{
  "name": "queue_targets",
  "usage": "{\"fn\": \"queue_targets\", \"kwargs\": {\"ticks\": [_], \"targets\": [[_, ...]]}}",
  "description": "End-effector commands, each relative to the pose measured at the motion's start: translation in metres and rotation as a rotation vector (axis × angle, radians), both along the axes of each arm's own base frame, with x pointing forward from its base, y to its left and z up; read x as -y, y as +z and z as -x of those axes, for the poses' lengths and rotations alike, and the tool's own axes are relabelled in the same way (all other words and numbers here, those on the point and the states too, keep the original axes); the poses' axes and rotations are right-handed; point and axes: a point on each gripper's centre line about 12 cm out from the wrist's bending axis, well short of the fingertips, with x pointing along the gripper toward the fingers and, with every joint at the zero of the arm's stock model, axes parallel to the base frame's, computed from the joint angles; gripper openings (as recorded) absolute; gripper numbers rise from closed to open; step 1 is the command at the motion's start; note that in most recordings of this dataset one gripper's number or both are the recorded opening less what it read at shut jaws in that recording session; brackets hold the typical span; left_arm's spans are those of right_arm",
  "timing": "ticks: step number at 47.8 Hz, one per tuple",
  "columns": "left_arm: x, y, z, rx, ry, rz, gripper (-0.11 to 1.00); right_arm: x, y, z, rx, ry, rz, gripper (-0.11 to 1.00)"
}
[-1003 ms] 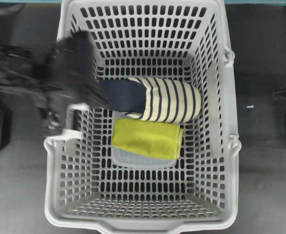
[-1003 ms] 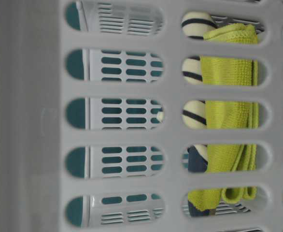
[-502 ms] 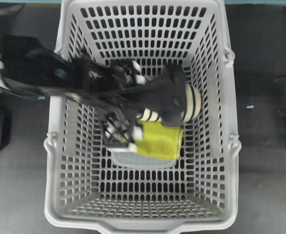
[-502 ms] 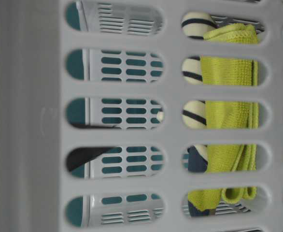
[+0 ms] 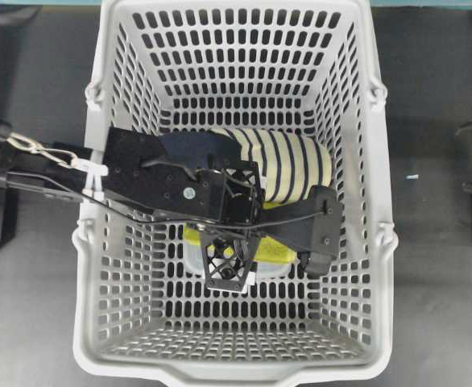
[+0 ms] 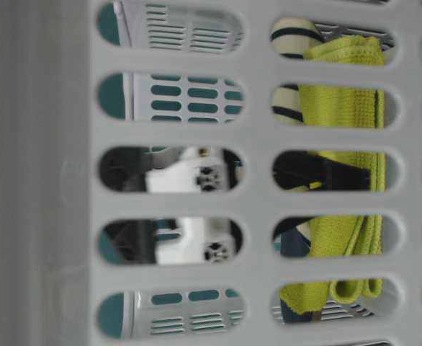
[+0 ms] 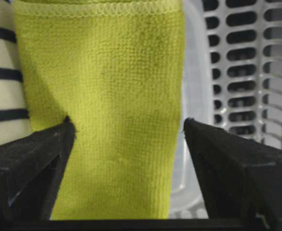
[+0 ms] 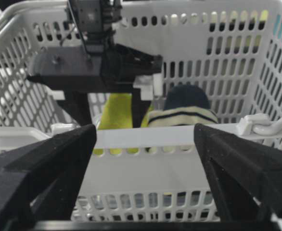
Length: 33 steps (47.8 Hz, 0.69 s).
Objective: Pick up the yellow cloth from the shopping basket with the left arm.
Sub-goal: 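Lower the left gripper onto the yellow cloth and close on it, then lift the pinched yellow cloth upward out of the basket with the left gripper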
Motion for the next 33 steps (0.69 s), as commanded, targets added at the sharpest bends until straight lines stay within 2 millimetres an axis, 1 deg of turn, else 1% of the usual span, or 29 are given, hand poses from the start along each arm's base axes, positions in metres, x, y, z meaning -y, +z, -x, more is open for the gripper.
{"fn": "queue_targets", "kwargs": {"ticks": [1,3,5,7,11,12,16,18,20,21,24,28,30,31,33], "targets": [[-0.007,0.003,-0.001,0.023,0.014,0.0,0.87,0.0,0.006,-0.001,0.011,-0.003,-0.006,0.79],[-0.008,0.002,0.0,0.025,0.016,0.0,0.86,0.0,0.005,-0.001,0.008,-0.003,-0.006,0.79],[-0.008,0.001,0.001,0.02,0.015,-0.001,0.82,0.0,0.004,-0.001,0.006,-0.003,-0.006,0.79],[-0.008,0.0,0.002,0.016,0.013,-0.003,0.75,0.0,0.003,-0.001,0.005,-0.003,-0.006,0.79],[-0.006,0.0,0.004,0.016,0.009,-0.001,0.52,0.0,0.003,-0.001,0.005,-0.003,-0.008,0.78],[-0.004,0.0,0.005,0.014,0.003,-0.002,0.44,0.0,0.003,-0.001,0.006,-0.003,-0.008,0.78],[0.0,0.01,0.006,0.032,-0.013,-0.003,0.2,0.0,0.002,-0.001,0.005,-0.003,-0.011,0.78],[0.0,0.02,0.006,0.046,-0.013,-0.001,0.11,0.0,0.003,-0.001,0.009,-0.004,-0.018,0.78],[0.0,0.032,0.007,0.06,-0.01,0.001,0.05,0.0,0.003,-0.001,0.008,-0.005,-0.024,0.78],[0.001,0.042,0.007,0.072,-0.011,0.002,0.05,0.0,0.003,-0.001,0.009,-0.006,-0.027,0.78],[0.001,0.064,0.009,0.087,-0.008,0.004,0.05,0.0,0.002,-0.001,0.006,-0.007,-0.033,0.78],[0.0,0.098,0.012,0.104,-0.001,0.007,0.05,0.0,0.001,-0.001,0.003,-0.008,-0.038,0.78],[0.0,0.119,0.014,0.121,0.001,0.01,0.05,0.0,0.001,-0.001,0.005,-0.008,-0.038,0.78],[0.001,0.134,0.015,0.13,0.003,0.012,0.05,0.001,0.001,-0.001,0.003,-0.009,-0.038,0.78],[0.001,0.153,0.016,0.144,0.005,0.012,0.05,0.0,0.001,-0.001,0.006,-0.008,-0.038,0.78]]}}
